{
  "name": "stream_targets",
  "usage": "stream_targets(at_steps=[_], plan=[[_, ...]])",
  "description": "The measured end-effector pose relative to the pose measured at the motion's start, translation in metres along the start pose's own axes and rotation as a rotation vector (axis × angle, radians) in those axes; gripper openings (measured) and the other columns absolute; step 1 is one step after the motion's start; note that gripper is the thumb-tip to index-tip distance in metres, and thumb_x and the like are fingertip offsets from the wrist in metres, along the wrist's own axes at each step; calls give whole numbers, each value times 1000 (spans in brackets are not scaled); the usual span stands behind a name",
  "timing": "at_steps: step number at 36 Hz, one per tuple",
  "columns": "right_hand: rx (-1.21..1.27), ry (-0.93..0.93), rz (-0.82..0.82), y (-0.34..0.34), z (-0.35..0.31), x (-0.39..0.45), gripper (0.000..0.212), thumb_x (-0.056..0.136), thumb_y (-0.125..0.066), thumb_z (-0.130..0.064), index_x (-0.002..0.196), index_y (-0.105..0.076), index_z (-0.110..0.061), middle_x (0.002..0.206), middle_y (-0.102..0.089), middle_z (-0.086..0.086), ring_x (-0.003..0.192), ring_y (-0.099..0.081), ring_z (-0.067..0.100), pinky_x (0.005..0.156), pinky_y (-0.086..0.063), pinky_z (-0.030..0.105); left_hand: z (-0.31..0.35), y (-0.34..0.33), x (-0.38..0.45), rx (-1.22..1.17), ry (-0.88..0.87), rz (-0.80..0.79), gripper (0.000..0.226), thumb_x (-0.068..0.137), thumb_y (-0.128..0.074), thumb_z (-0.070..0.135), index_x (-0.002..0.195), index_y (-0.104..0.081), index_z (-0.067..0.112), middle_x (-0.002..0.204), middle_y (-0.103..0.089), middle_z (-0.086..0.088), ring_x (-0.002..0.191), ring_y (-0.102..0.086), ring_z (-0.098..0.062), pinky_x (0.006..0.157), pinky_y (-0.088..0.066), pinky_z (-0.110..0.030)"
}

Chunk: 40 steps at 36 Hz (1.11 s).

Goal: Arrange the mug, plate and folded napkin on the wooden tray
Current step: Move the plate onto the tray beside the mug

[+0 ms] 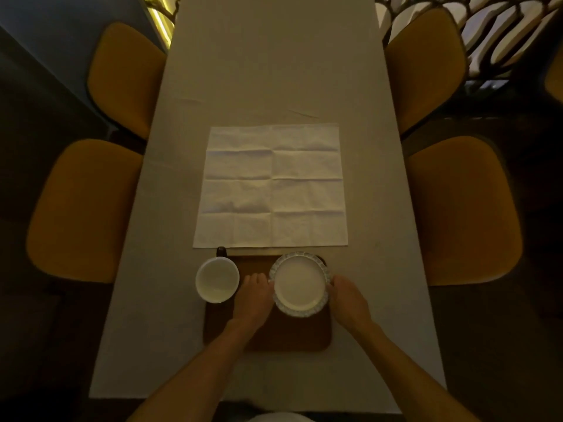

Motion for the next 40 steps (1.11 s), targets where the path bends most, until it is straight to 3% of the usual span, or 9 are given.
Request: stream_targets(at_steps=[2,5,8,12,16,23,30,36,40], plan=[[8,0,0,0,-1,2,23,99,-33,-36,88,-46,-19,100,-54,4,93,-53,24,74,-42,35,0,2,2,-26,-3,-18,6,84,-65,11,86,-60,14,82,-57,-7,74,-53,-24,56,-39,-33],[17,1,5,1,-2,4,20,100,-35,-33,88,-45,-20,99,-52,3,96,-53,24,73,-38,32,1,7,7,-55,-24,30,27,65,-83,10,68,-57,17,65,-55,-3,58,-52,-19,44,-37,-29],[26,-4,8,0,0,6,21,100,-34,-35,89,-46,-21,98,-51,2,96,-52,24,74,-36,31,-1,3,12,-30,-18,60,29,61,-85,12,65,-57,19,63,-54,0,56,-50,-17,44,-32,-26],[42,-20,3,-4,3,9,24,101,-33,-35,83,-44,-23,90,-46,-3,89,-50,21,71,-36,32,-1,-1,12,-144,-4,-17,4,90,-58,10,88,-60,12,86,-59,-8,79,-54,-25,61,-44,-34],[59,-27,6,-5,5,10,24,101,-34,-36,81,-42,-25,91,-46,-4,89,-49,19,73,-35,32,2,1,13,-244,41,-16,22,101,-34,12,105,-55,7,107,-56,-13,100,-49,-29,83,-43,-39],[-34,-35,4,-2,9,10,23,102,-32,-35,86,-41,-21,102,-54,6,97,-53,26,72,-34,32,2,-1,17,-308,62,-57,22,101,-33,12,106,-54,7,111,-55,-13,103,-48,-28,86,-42,-39],[-26,-38,-19,1,6,5,25,101,-30,-38,82,-38,-25,95,-47,1,91,-49,22,73,-36,33,2,1,21,-297,55,-76,22,101,-34,12,109,-54,7,114,-55,-13,104,-49,-28,85,-43,-38],[-57,-37,-52,2,4,5,26,100,-34,-32,106,-52,-15,114,-54,7,107,-52,27,81,-40,35,4,1,23,-250,59,-86,23,101,-33,13,111,-53,7,116,-55,-13,106,-50,-28,87,-43,-39],[-27,-63,-59,4,6,6,23,99,-34,-38,97,-49,-21,112,-57,6,102,-55,26,81,-44,36,2,-2,22,-197,80,-109,23,100,-34,17,114,-51,12,117,-56,-9,109,-50,-28,90,-41,-41]])
Point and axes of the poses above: each hand's wrist, its own x-axis towards the middle knuckle, its own y-axis out of the back of the hand, z = x × y, the point moved 5 cm from there along x, towards the middle knuckle
